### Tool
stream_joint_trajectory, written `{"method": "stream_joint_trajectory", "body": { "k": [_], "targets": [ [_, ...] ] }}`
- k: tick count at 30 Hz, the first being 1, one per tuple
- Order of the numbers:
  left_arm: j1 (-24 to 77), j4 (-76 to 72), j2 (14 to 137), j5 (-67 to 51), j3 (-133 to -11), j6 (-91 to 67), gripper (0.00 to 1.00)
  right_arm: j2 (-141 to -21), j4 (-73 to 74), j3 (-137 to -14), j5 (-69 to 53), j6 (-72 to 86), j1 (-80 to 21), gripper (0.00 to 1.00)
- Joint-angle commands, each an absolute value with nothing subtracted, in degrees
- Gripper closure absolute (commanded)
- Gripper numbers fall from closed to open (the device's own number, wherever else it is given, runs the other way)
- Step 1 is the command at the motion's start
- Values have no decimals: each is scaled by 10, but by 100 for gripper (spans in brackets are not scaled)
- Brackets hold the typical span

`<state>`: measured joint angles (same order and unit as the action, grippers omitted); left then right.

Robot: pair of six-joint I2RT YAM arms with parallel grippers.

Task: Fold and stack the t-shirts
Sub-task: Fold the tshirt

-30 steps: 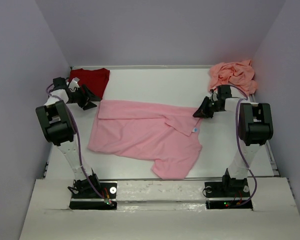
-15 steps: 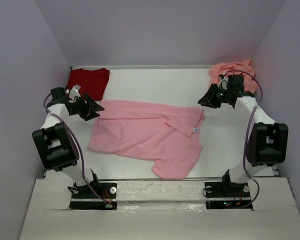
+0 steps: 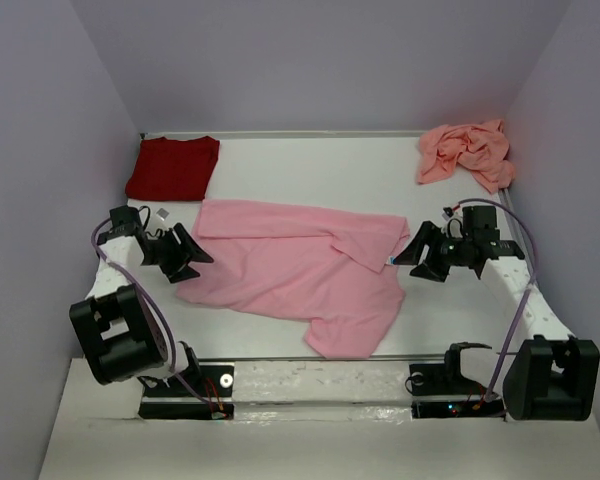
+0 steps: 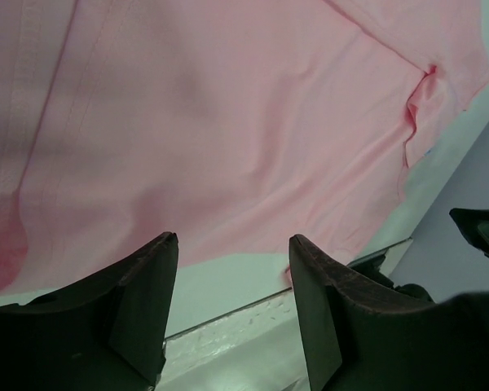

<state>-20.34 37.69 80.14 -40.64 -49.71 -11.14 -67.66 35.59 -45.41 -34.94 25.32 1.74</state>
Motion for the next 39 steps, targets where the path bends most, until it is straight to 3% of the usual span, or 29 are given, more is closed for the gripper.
{"method": "stream_joint_trajectory", "body": {
  "k": [1, 16, 21, 39],
  "targets": [
    [-202, 410, 756, -363, -486, -106, 34, -613, 395, -421, -365, 270, 13, 29],
    [-202, 350, 686, -259, -439, -184, 35, -627, 423, -387, -277, 294, 13, 26],
    [-202, 340, 691, -231, -431, -177, 35, -649, 417, -382, -251, 310, 13, 30],
    [-202, 341, 748, -214, -512, -183, 34, -758, 251, -328, -269, 355, 13, 37]
  ]
}}
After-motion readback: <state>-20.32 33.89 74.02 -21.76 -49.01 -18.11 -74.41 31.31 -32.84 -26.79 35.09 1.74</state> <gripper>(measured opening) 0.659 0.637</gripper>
